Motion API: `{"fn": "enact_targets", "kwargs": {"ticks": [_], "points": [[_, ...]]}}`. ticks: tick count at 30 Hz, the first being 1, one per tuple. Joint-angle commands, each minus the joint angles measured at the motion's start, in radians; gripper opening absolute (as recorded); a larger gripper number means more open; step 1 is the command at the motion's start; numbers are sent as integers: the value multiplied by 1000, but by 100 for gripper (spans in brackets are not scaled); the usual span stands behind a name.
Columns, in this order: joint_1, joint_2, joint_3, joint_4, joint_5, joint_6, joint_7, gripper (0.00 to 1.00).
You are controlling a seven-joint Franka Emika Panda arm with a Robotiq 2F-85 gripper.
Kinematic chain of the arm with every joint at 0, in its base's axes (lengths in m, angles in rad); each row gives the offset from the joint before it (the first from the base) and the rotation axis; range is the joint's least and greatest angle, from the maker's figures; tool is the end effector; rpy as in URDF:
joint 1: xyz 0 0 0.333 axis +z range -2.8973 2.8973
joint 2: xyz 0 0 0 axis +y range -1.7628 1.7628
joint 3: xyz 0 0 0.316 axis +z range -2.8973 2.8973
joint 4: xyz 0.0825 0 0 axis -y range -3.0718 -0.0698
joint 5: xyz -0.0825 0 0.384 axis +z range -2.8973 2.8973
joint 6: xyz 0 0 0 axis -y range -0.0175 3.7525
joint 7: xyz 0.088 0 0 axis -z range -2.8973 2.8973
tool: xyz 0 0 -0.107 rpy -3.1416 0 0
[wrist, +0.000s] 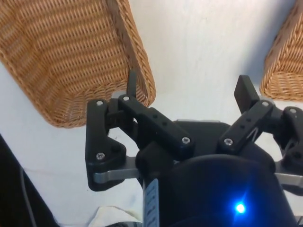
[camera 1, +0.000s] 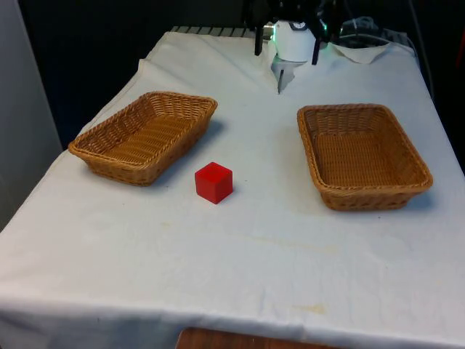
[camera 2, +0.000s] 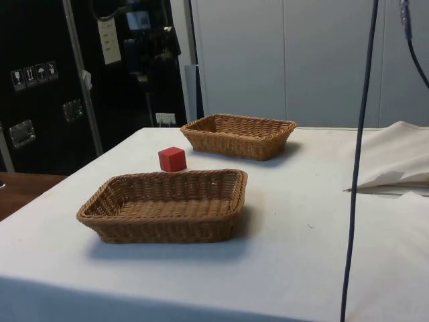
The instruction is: Pick up the red cube and place it into the right basket.
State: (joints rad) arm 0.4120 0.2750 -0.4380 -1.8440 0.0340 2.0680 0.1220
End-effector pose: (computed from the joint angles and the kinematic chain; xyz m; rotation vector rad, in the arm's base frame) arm 0.6172 0.0011 0.3885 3.0457 -0.2313 -0.0312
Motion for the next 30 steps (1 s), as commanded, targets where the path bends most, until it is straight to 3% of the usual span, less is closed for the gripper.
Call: {"fn": "enact_targets", "kwargs": {"ticks": [1, 4, 5, 12, 13, 14, 20, 21, 22, 24, 30], "points": [[2, 4, -2, -7, -3, 22, 14, 100], [0, 16, -1, -14, 2, 43, 30, 100], [0, 10, 0, -8, 0, 21, 20, 100], [-12, 54, 3, -21, 34, 100, 51, 100], [-7, 51, -1, -20, 19, 88, 54, 100], [-17, 65, 3, -20, 47, 112, 49, 100], [-34, 108, 3, -12, 90, 160, 35, 100], [-25, 98, -3, -16, 69, 147, 46, 100], [-27, 104, -3, -15, 75, 155, 44, 100], [-43, 128, 3, -9, 110, 182, 27, 100], [-62, 172, 3, 1, 163, 226, -3, 100]]}}
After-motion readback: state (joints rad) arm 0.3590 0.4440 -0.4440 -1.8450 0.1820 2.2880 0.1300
